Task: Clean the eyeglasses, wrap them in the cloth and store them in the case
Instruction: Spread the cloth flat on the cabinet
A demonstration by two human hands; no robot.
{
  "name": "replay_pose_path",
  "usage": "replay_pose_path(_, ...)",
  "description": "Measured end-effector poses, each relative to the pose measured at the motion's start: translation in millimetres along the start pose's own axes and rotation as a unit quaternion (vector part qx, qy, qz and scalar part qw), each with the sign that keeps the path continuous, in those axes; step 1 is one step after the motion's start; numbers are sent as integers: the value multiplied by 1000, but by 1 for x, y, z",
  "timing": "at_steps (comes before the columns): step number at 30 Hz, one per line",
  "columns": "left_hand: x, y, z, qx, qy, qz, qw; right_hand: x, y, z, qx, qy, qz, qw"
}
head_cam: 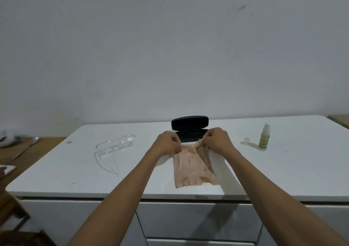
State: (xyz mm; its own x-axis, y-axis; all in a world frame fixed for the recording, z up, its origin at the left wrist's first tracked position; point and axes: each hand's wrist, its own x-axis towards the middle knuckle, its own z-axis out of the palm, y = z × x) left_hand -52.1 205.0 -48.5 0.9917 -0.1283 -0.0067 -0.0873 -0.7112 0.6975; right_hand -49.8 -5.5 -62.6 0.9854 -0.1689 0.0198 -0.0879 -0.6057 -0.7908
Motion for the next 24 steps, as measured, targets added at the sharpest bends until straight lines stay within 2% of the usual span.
replay_pose_path(6,-3,-3,6,-52,65,-35,996,-3,3,2,21,13,-13,1000)
replay_pose_path(12,1,-5,13,-170,132,-77,974,-3,10,4,51,64,-23,996)
replay_pose_path(14,1,-7,11,-139,167,-49,975,-5,9,1,36,68,-51,996)
replay_pose_path(16,-3,-6,10,-79,174,-5,982,-8,6,-3,12,36,-85,996)
replay_pose_path(18,-6,-7,10,-23,142,39,989,-12,2,-6,-29,-24,-117,992)
replay_pose_path(21,-10,-11,11,77,70,43,994,-18,-2,-7,-122,-116,-131,977)
replay_pose_path(24,-15,-17,12,114,69,48,990,-22,-6,-8,-178,-140,-117,967)
